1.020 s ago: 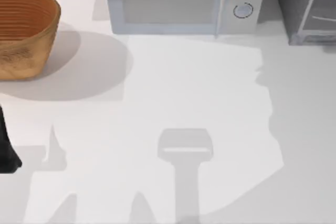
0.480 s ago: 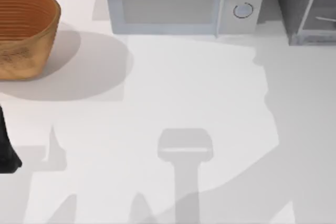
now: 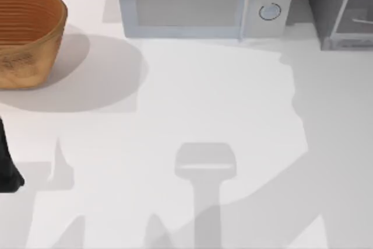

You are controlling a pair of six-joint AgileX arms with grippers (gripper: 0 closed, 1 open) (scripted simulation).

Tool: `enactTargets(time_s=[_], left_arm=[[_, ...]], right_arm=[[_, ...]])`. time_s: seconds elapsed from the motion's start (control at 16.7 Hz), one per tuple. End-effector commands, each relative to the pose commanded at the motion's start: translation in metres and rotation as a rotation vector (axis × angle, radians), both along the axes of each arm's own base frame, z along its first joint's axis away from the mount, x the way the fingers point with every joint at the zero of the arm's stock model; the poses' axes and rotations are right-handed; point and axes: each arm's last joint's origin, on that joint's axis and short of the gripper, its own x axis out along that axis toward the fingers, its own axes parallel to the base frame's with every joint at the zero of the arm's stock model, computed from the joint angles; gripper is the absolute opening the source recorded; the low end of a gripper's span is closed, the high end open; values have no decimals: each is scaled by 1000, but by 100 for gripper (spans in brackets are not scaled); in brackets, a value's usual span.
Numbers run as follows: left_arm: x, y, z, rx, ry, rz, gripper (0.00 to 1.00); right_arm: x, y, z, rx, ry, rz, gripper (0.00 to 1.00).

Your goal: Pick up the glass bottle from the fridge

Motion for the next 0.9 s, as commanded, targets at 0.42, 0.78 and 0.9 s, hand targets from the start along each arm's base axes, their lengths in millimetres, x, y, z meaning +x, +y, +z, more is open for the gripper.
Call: enactTargets(time_s=[0.42,0.78,0.9], left_arm=[[0,0,0,0,0,0,100],[0,0,0,0,0,0,100],[0,0,0,0,0,0,100]], right_arm=[[0,0,0,0,0,0,40],[0,0,0,0,0,0,0],[0,0,0,0,0,0,0]])
